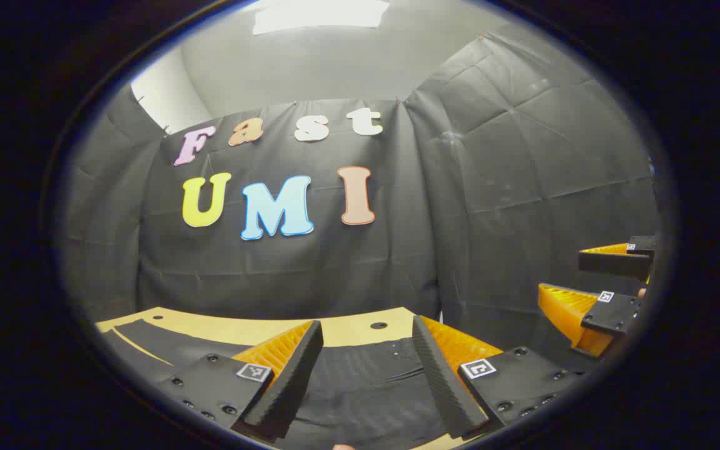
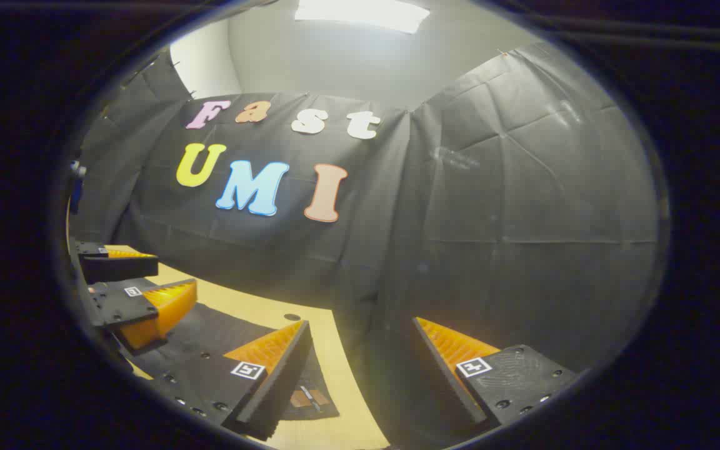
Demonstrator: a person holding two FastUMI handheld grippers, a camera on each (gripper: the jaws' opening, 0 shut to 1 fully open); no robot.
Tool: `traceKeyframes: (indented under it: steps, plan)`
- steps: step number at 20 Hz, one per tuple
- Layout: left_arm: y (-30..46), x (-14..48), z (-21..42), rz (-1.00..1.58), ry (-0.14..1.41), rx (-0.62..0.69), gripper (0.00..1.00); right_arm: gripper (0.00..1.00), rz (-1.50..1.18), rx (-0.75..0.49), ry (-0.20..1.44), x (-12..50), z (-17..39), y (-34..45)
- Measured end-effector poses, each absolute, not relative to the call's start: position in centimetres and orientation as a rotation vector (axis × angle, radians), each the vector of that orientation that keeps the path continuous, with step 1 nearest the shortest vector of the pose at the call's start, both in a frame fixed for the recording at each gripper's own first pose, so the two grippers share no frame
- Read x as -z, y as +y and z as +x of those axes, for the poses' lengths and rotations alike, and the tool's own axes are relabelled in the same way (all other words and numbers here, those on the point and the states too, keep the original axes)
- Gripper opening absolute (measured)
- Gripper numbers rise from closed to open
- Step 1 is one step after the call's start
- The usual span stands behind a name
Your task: Grasp the waist and the cuffs of the jeans and fold them to make the two legs overlap; first hold the waist and fold one-third of the jeans toward the cuffs, then hold the cuffs and fold the remaining one-third in the same direction to finish folding.
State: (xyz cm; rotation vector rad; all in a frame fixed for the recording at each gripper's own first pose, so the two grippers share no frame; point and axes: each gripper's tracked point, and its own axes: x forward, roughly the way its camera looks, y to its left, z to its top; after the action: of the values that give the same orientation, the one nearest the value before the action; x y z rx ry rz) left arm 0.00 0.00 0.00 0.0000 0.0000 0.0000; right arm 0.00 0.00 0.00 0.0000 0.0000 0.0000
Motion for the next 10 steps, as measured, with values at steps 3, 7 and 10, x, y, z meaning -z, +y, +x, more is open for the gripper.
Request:
traceKeyframes:
  steps: [3,7,10]
  plan:
    - [7.6,-1.3,-4.6,-0.048,0.054,-0.004,0.94,0.94,0.028,0.063,-0.01,-3.1,-2.6,2.0]
    - [19.6,-5.1,-10.2,0.01,0.041,-0.071,0.94,0.94,0.044,0.117,-0.024,-6.1,-5.3,5.7]
    - [27.8,-7.5,-13.9,0.103,0.034,-0.138,0.94,0.94,0.06,0.11,0.001,-7.3,-6.5,8.9]
